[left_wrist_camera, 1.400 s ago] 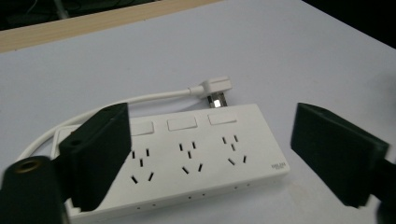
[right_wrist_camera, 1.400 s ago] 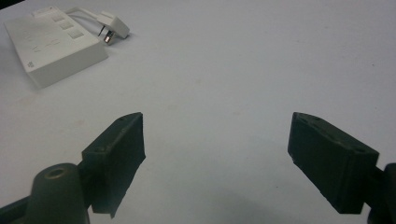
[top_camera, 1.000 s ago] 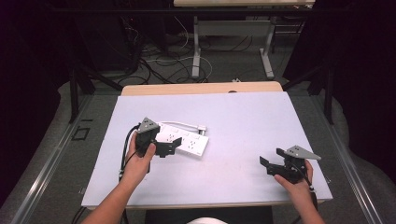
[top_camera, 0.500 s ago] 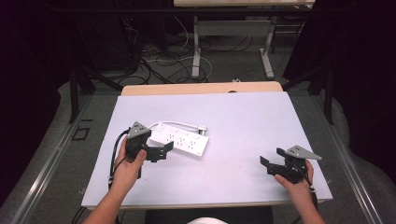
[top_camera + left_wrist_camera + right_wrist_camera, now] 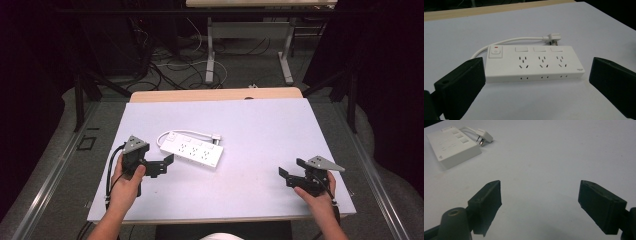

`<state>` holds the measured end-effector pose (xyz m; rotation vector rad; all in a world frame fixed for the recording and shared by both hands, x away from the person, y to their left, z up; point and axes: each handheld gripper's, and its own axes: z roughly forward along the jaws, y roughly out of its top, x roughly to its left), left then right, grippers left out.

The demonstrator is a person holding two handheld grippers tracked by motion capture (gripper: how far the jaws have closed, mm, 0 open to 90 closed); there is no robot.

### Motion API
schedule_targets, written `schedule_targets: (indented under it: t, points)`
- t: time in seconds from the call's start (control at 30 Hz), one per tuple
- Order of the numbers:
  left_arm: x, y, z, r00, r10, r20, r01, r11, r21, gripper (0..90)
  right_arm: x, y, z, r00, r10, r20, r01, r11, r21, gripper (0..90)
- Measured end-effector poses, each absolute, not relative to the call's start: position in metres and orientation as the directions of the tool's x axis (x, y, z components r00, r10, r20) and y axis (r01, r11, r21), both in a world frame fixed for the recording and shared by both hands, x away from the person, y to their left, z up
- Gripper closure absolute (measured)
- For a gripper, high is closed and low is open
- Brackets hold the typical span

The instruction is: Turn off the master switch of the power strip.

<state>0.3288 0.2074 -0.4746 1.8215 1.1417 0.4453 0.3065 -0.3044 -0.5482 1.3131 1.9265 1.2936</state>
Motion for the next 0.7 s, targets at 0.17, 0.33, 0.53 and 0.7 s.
schedule_targets:
  t: [0.17, 0.33, 0.53, 0.7]
  points:
    - [0.326, 0.218, -0.482, 0.479, 0.861, -0.172, 0.538, -0.132, 0.833, 0.3, 0.307, -0.305, -0.548, -0.432, 0.894, 0.121, 0.449, 0.097, 0.888, 18.0]
    - [0.323, 0.231, -0.492, 0.440, 0.879, -0.182, 0.559, -0.110, 0.822, 0.4, 0.306, -0.305, -0.548, -0.431, 0.894, 0.123, 0.450, 0.094, 0.888, 18.0]
    - [0.319, 0.246, -0.503, 0.406, 0.892, -0.196, 0.575, -0.083, 0.814, 0.7, 0.306, -0.305, -0.548, -0.428, 0.895, 0.122, 0.448, 0.093, 0.889, 18.0]
    - [0.317, 0.255, -0.512, 0.373, 0.901, -0.220, 0.588, -0.046, 0.807, 0.9, 0.306, -0.305, -0.548, -0.429, 0.895, 0.123, 0.451, 0.094, 0.888, 18.1]
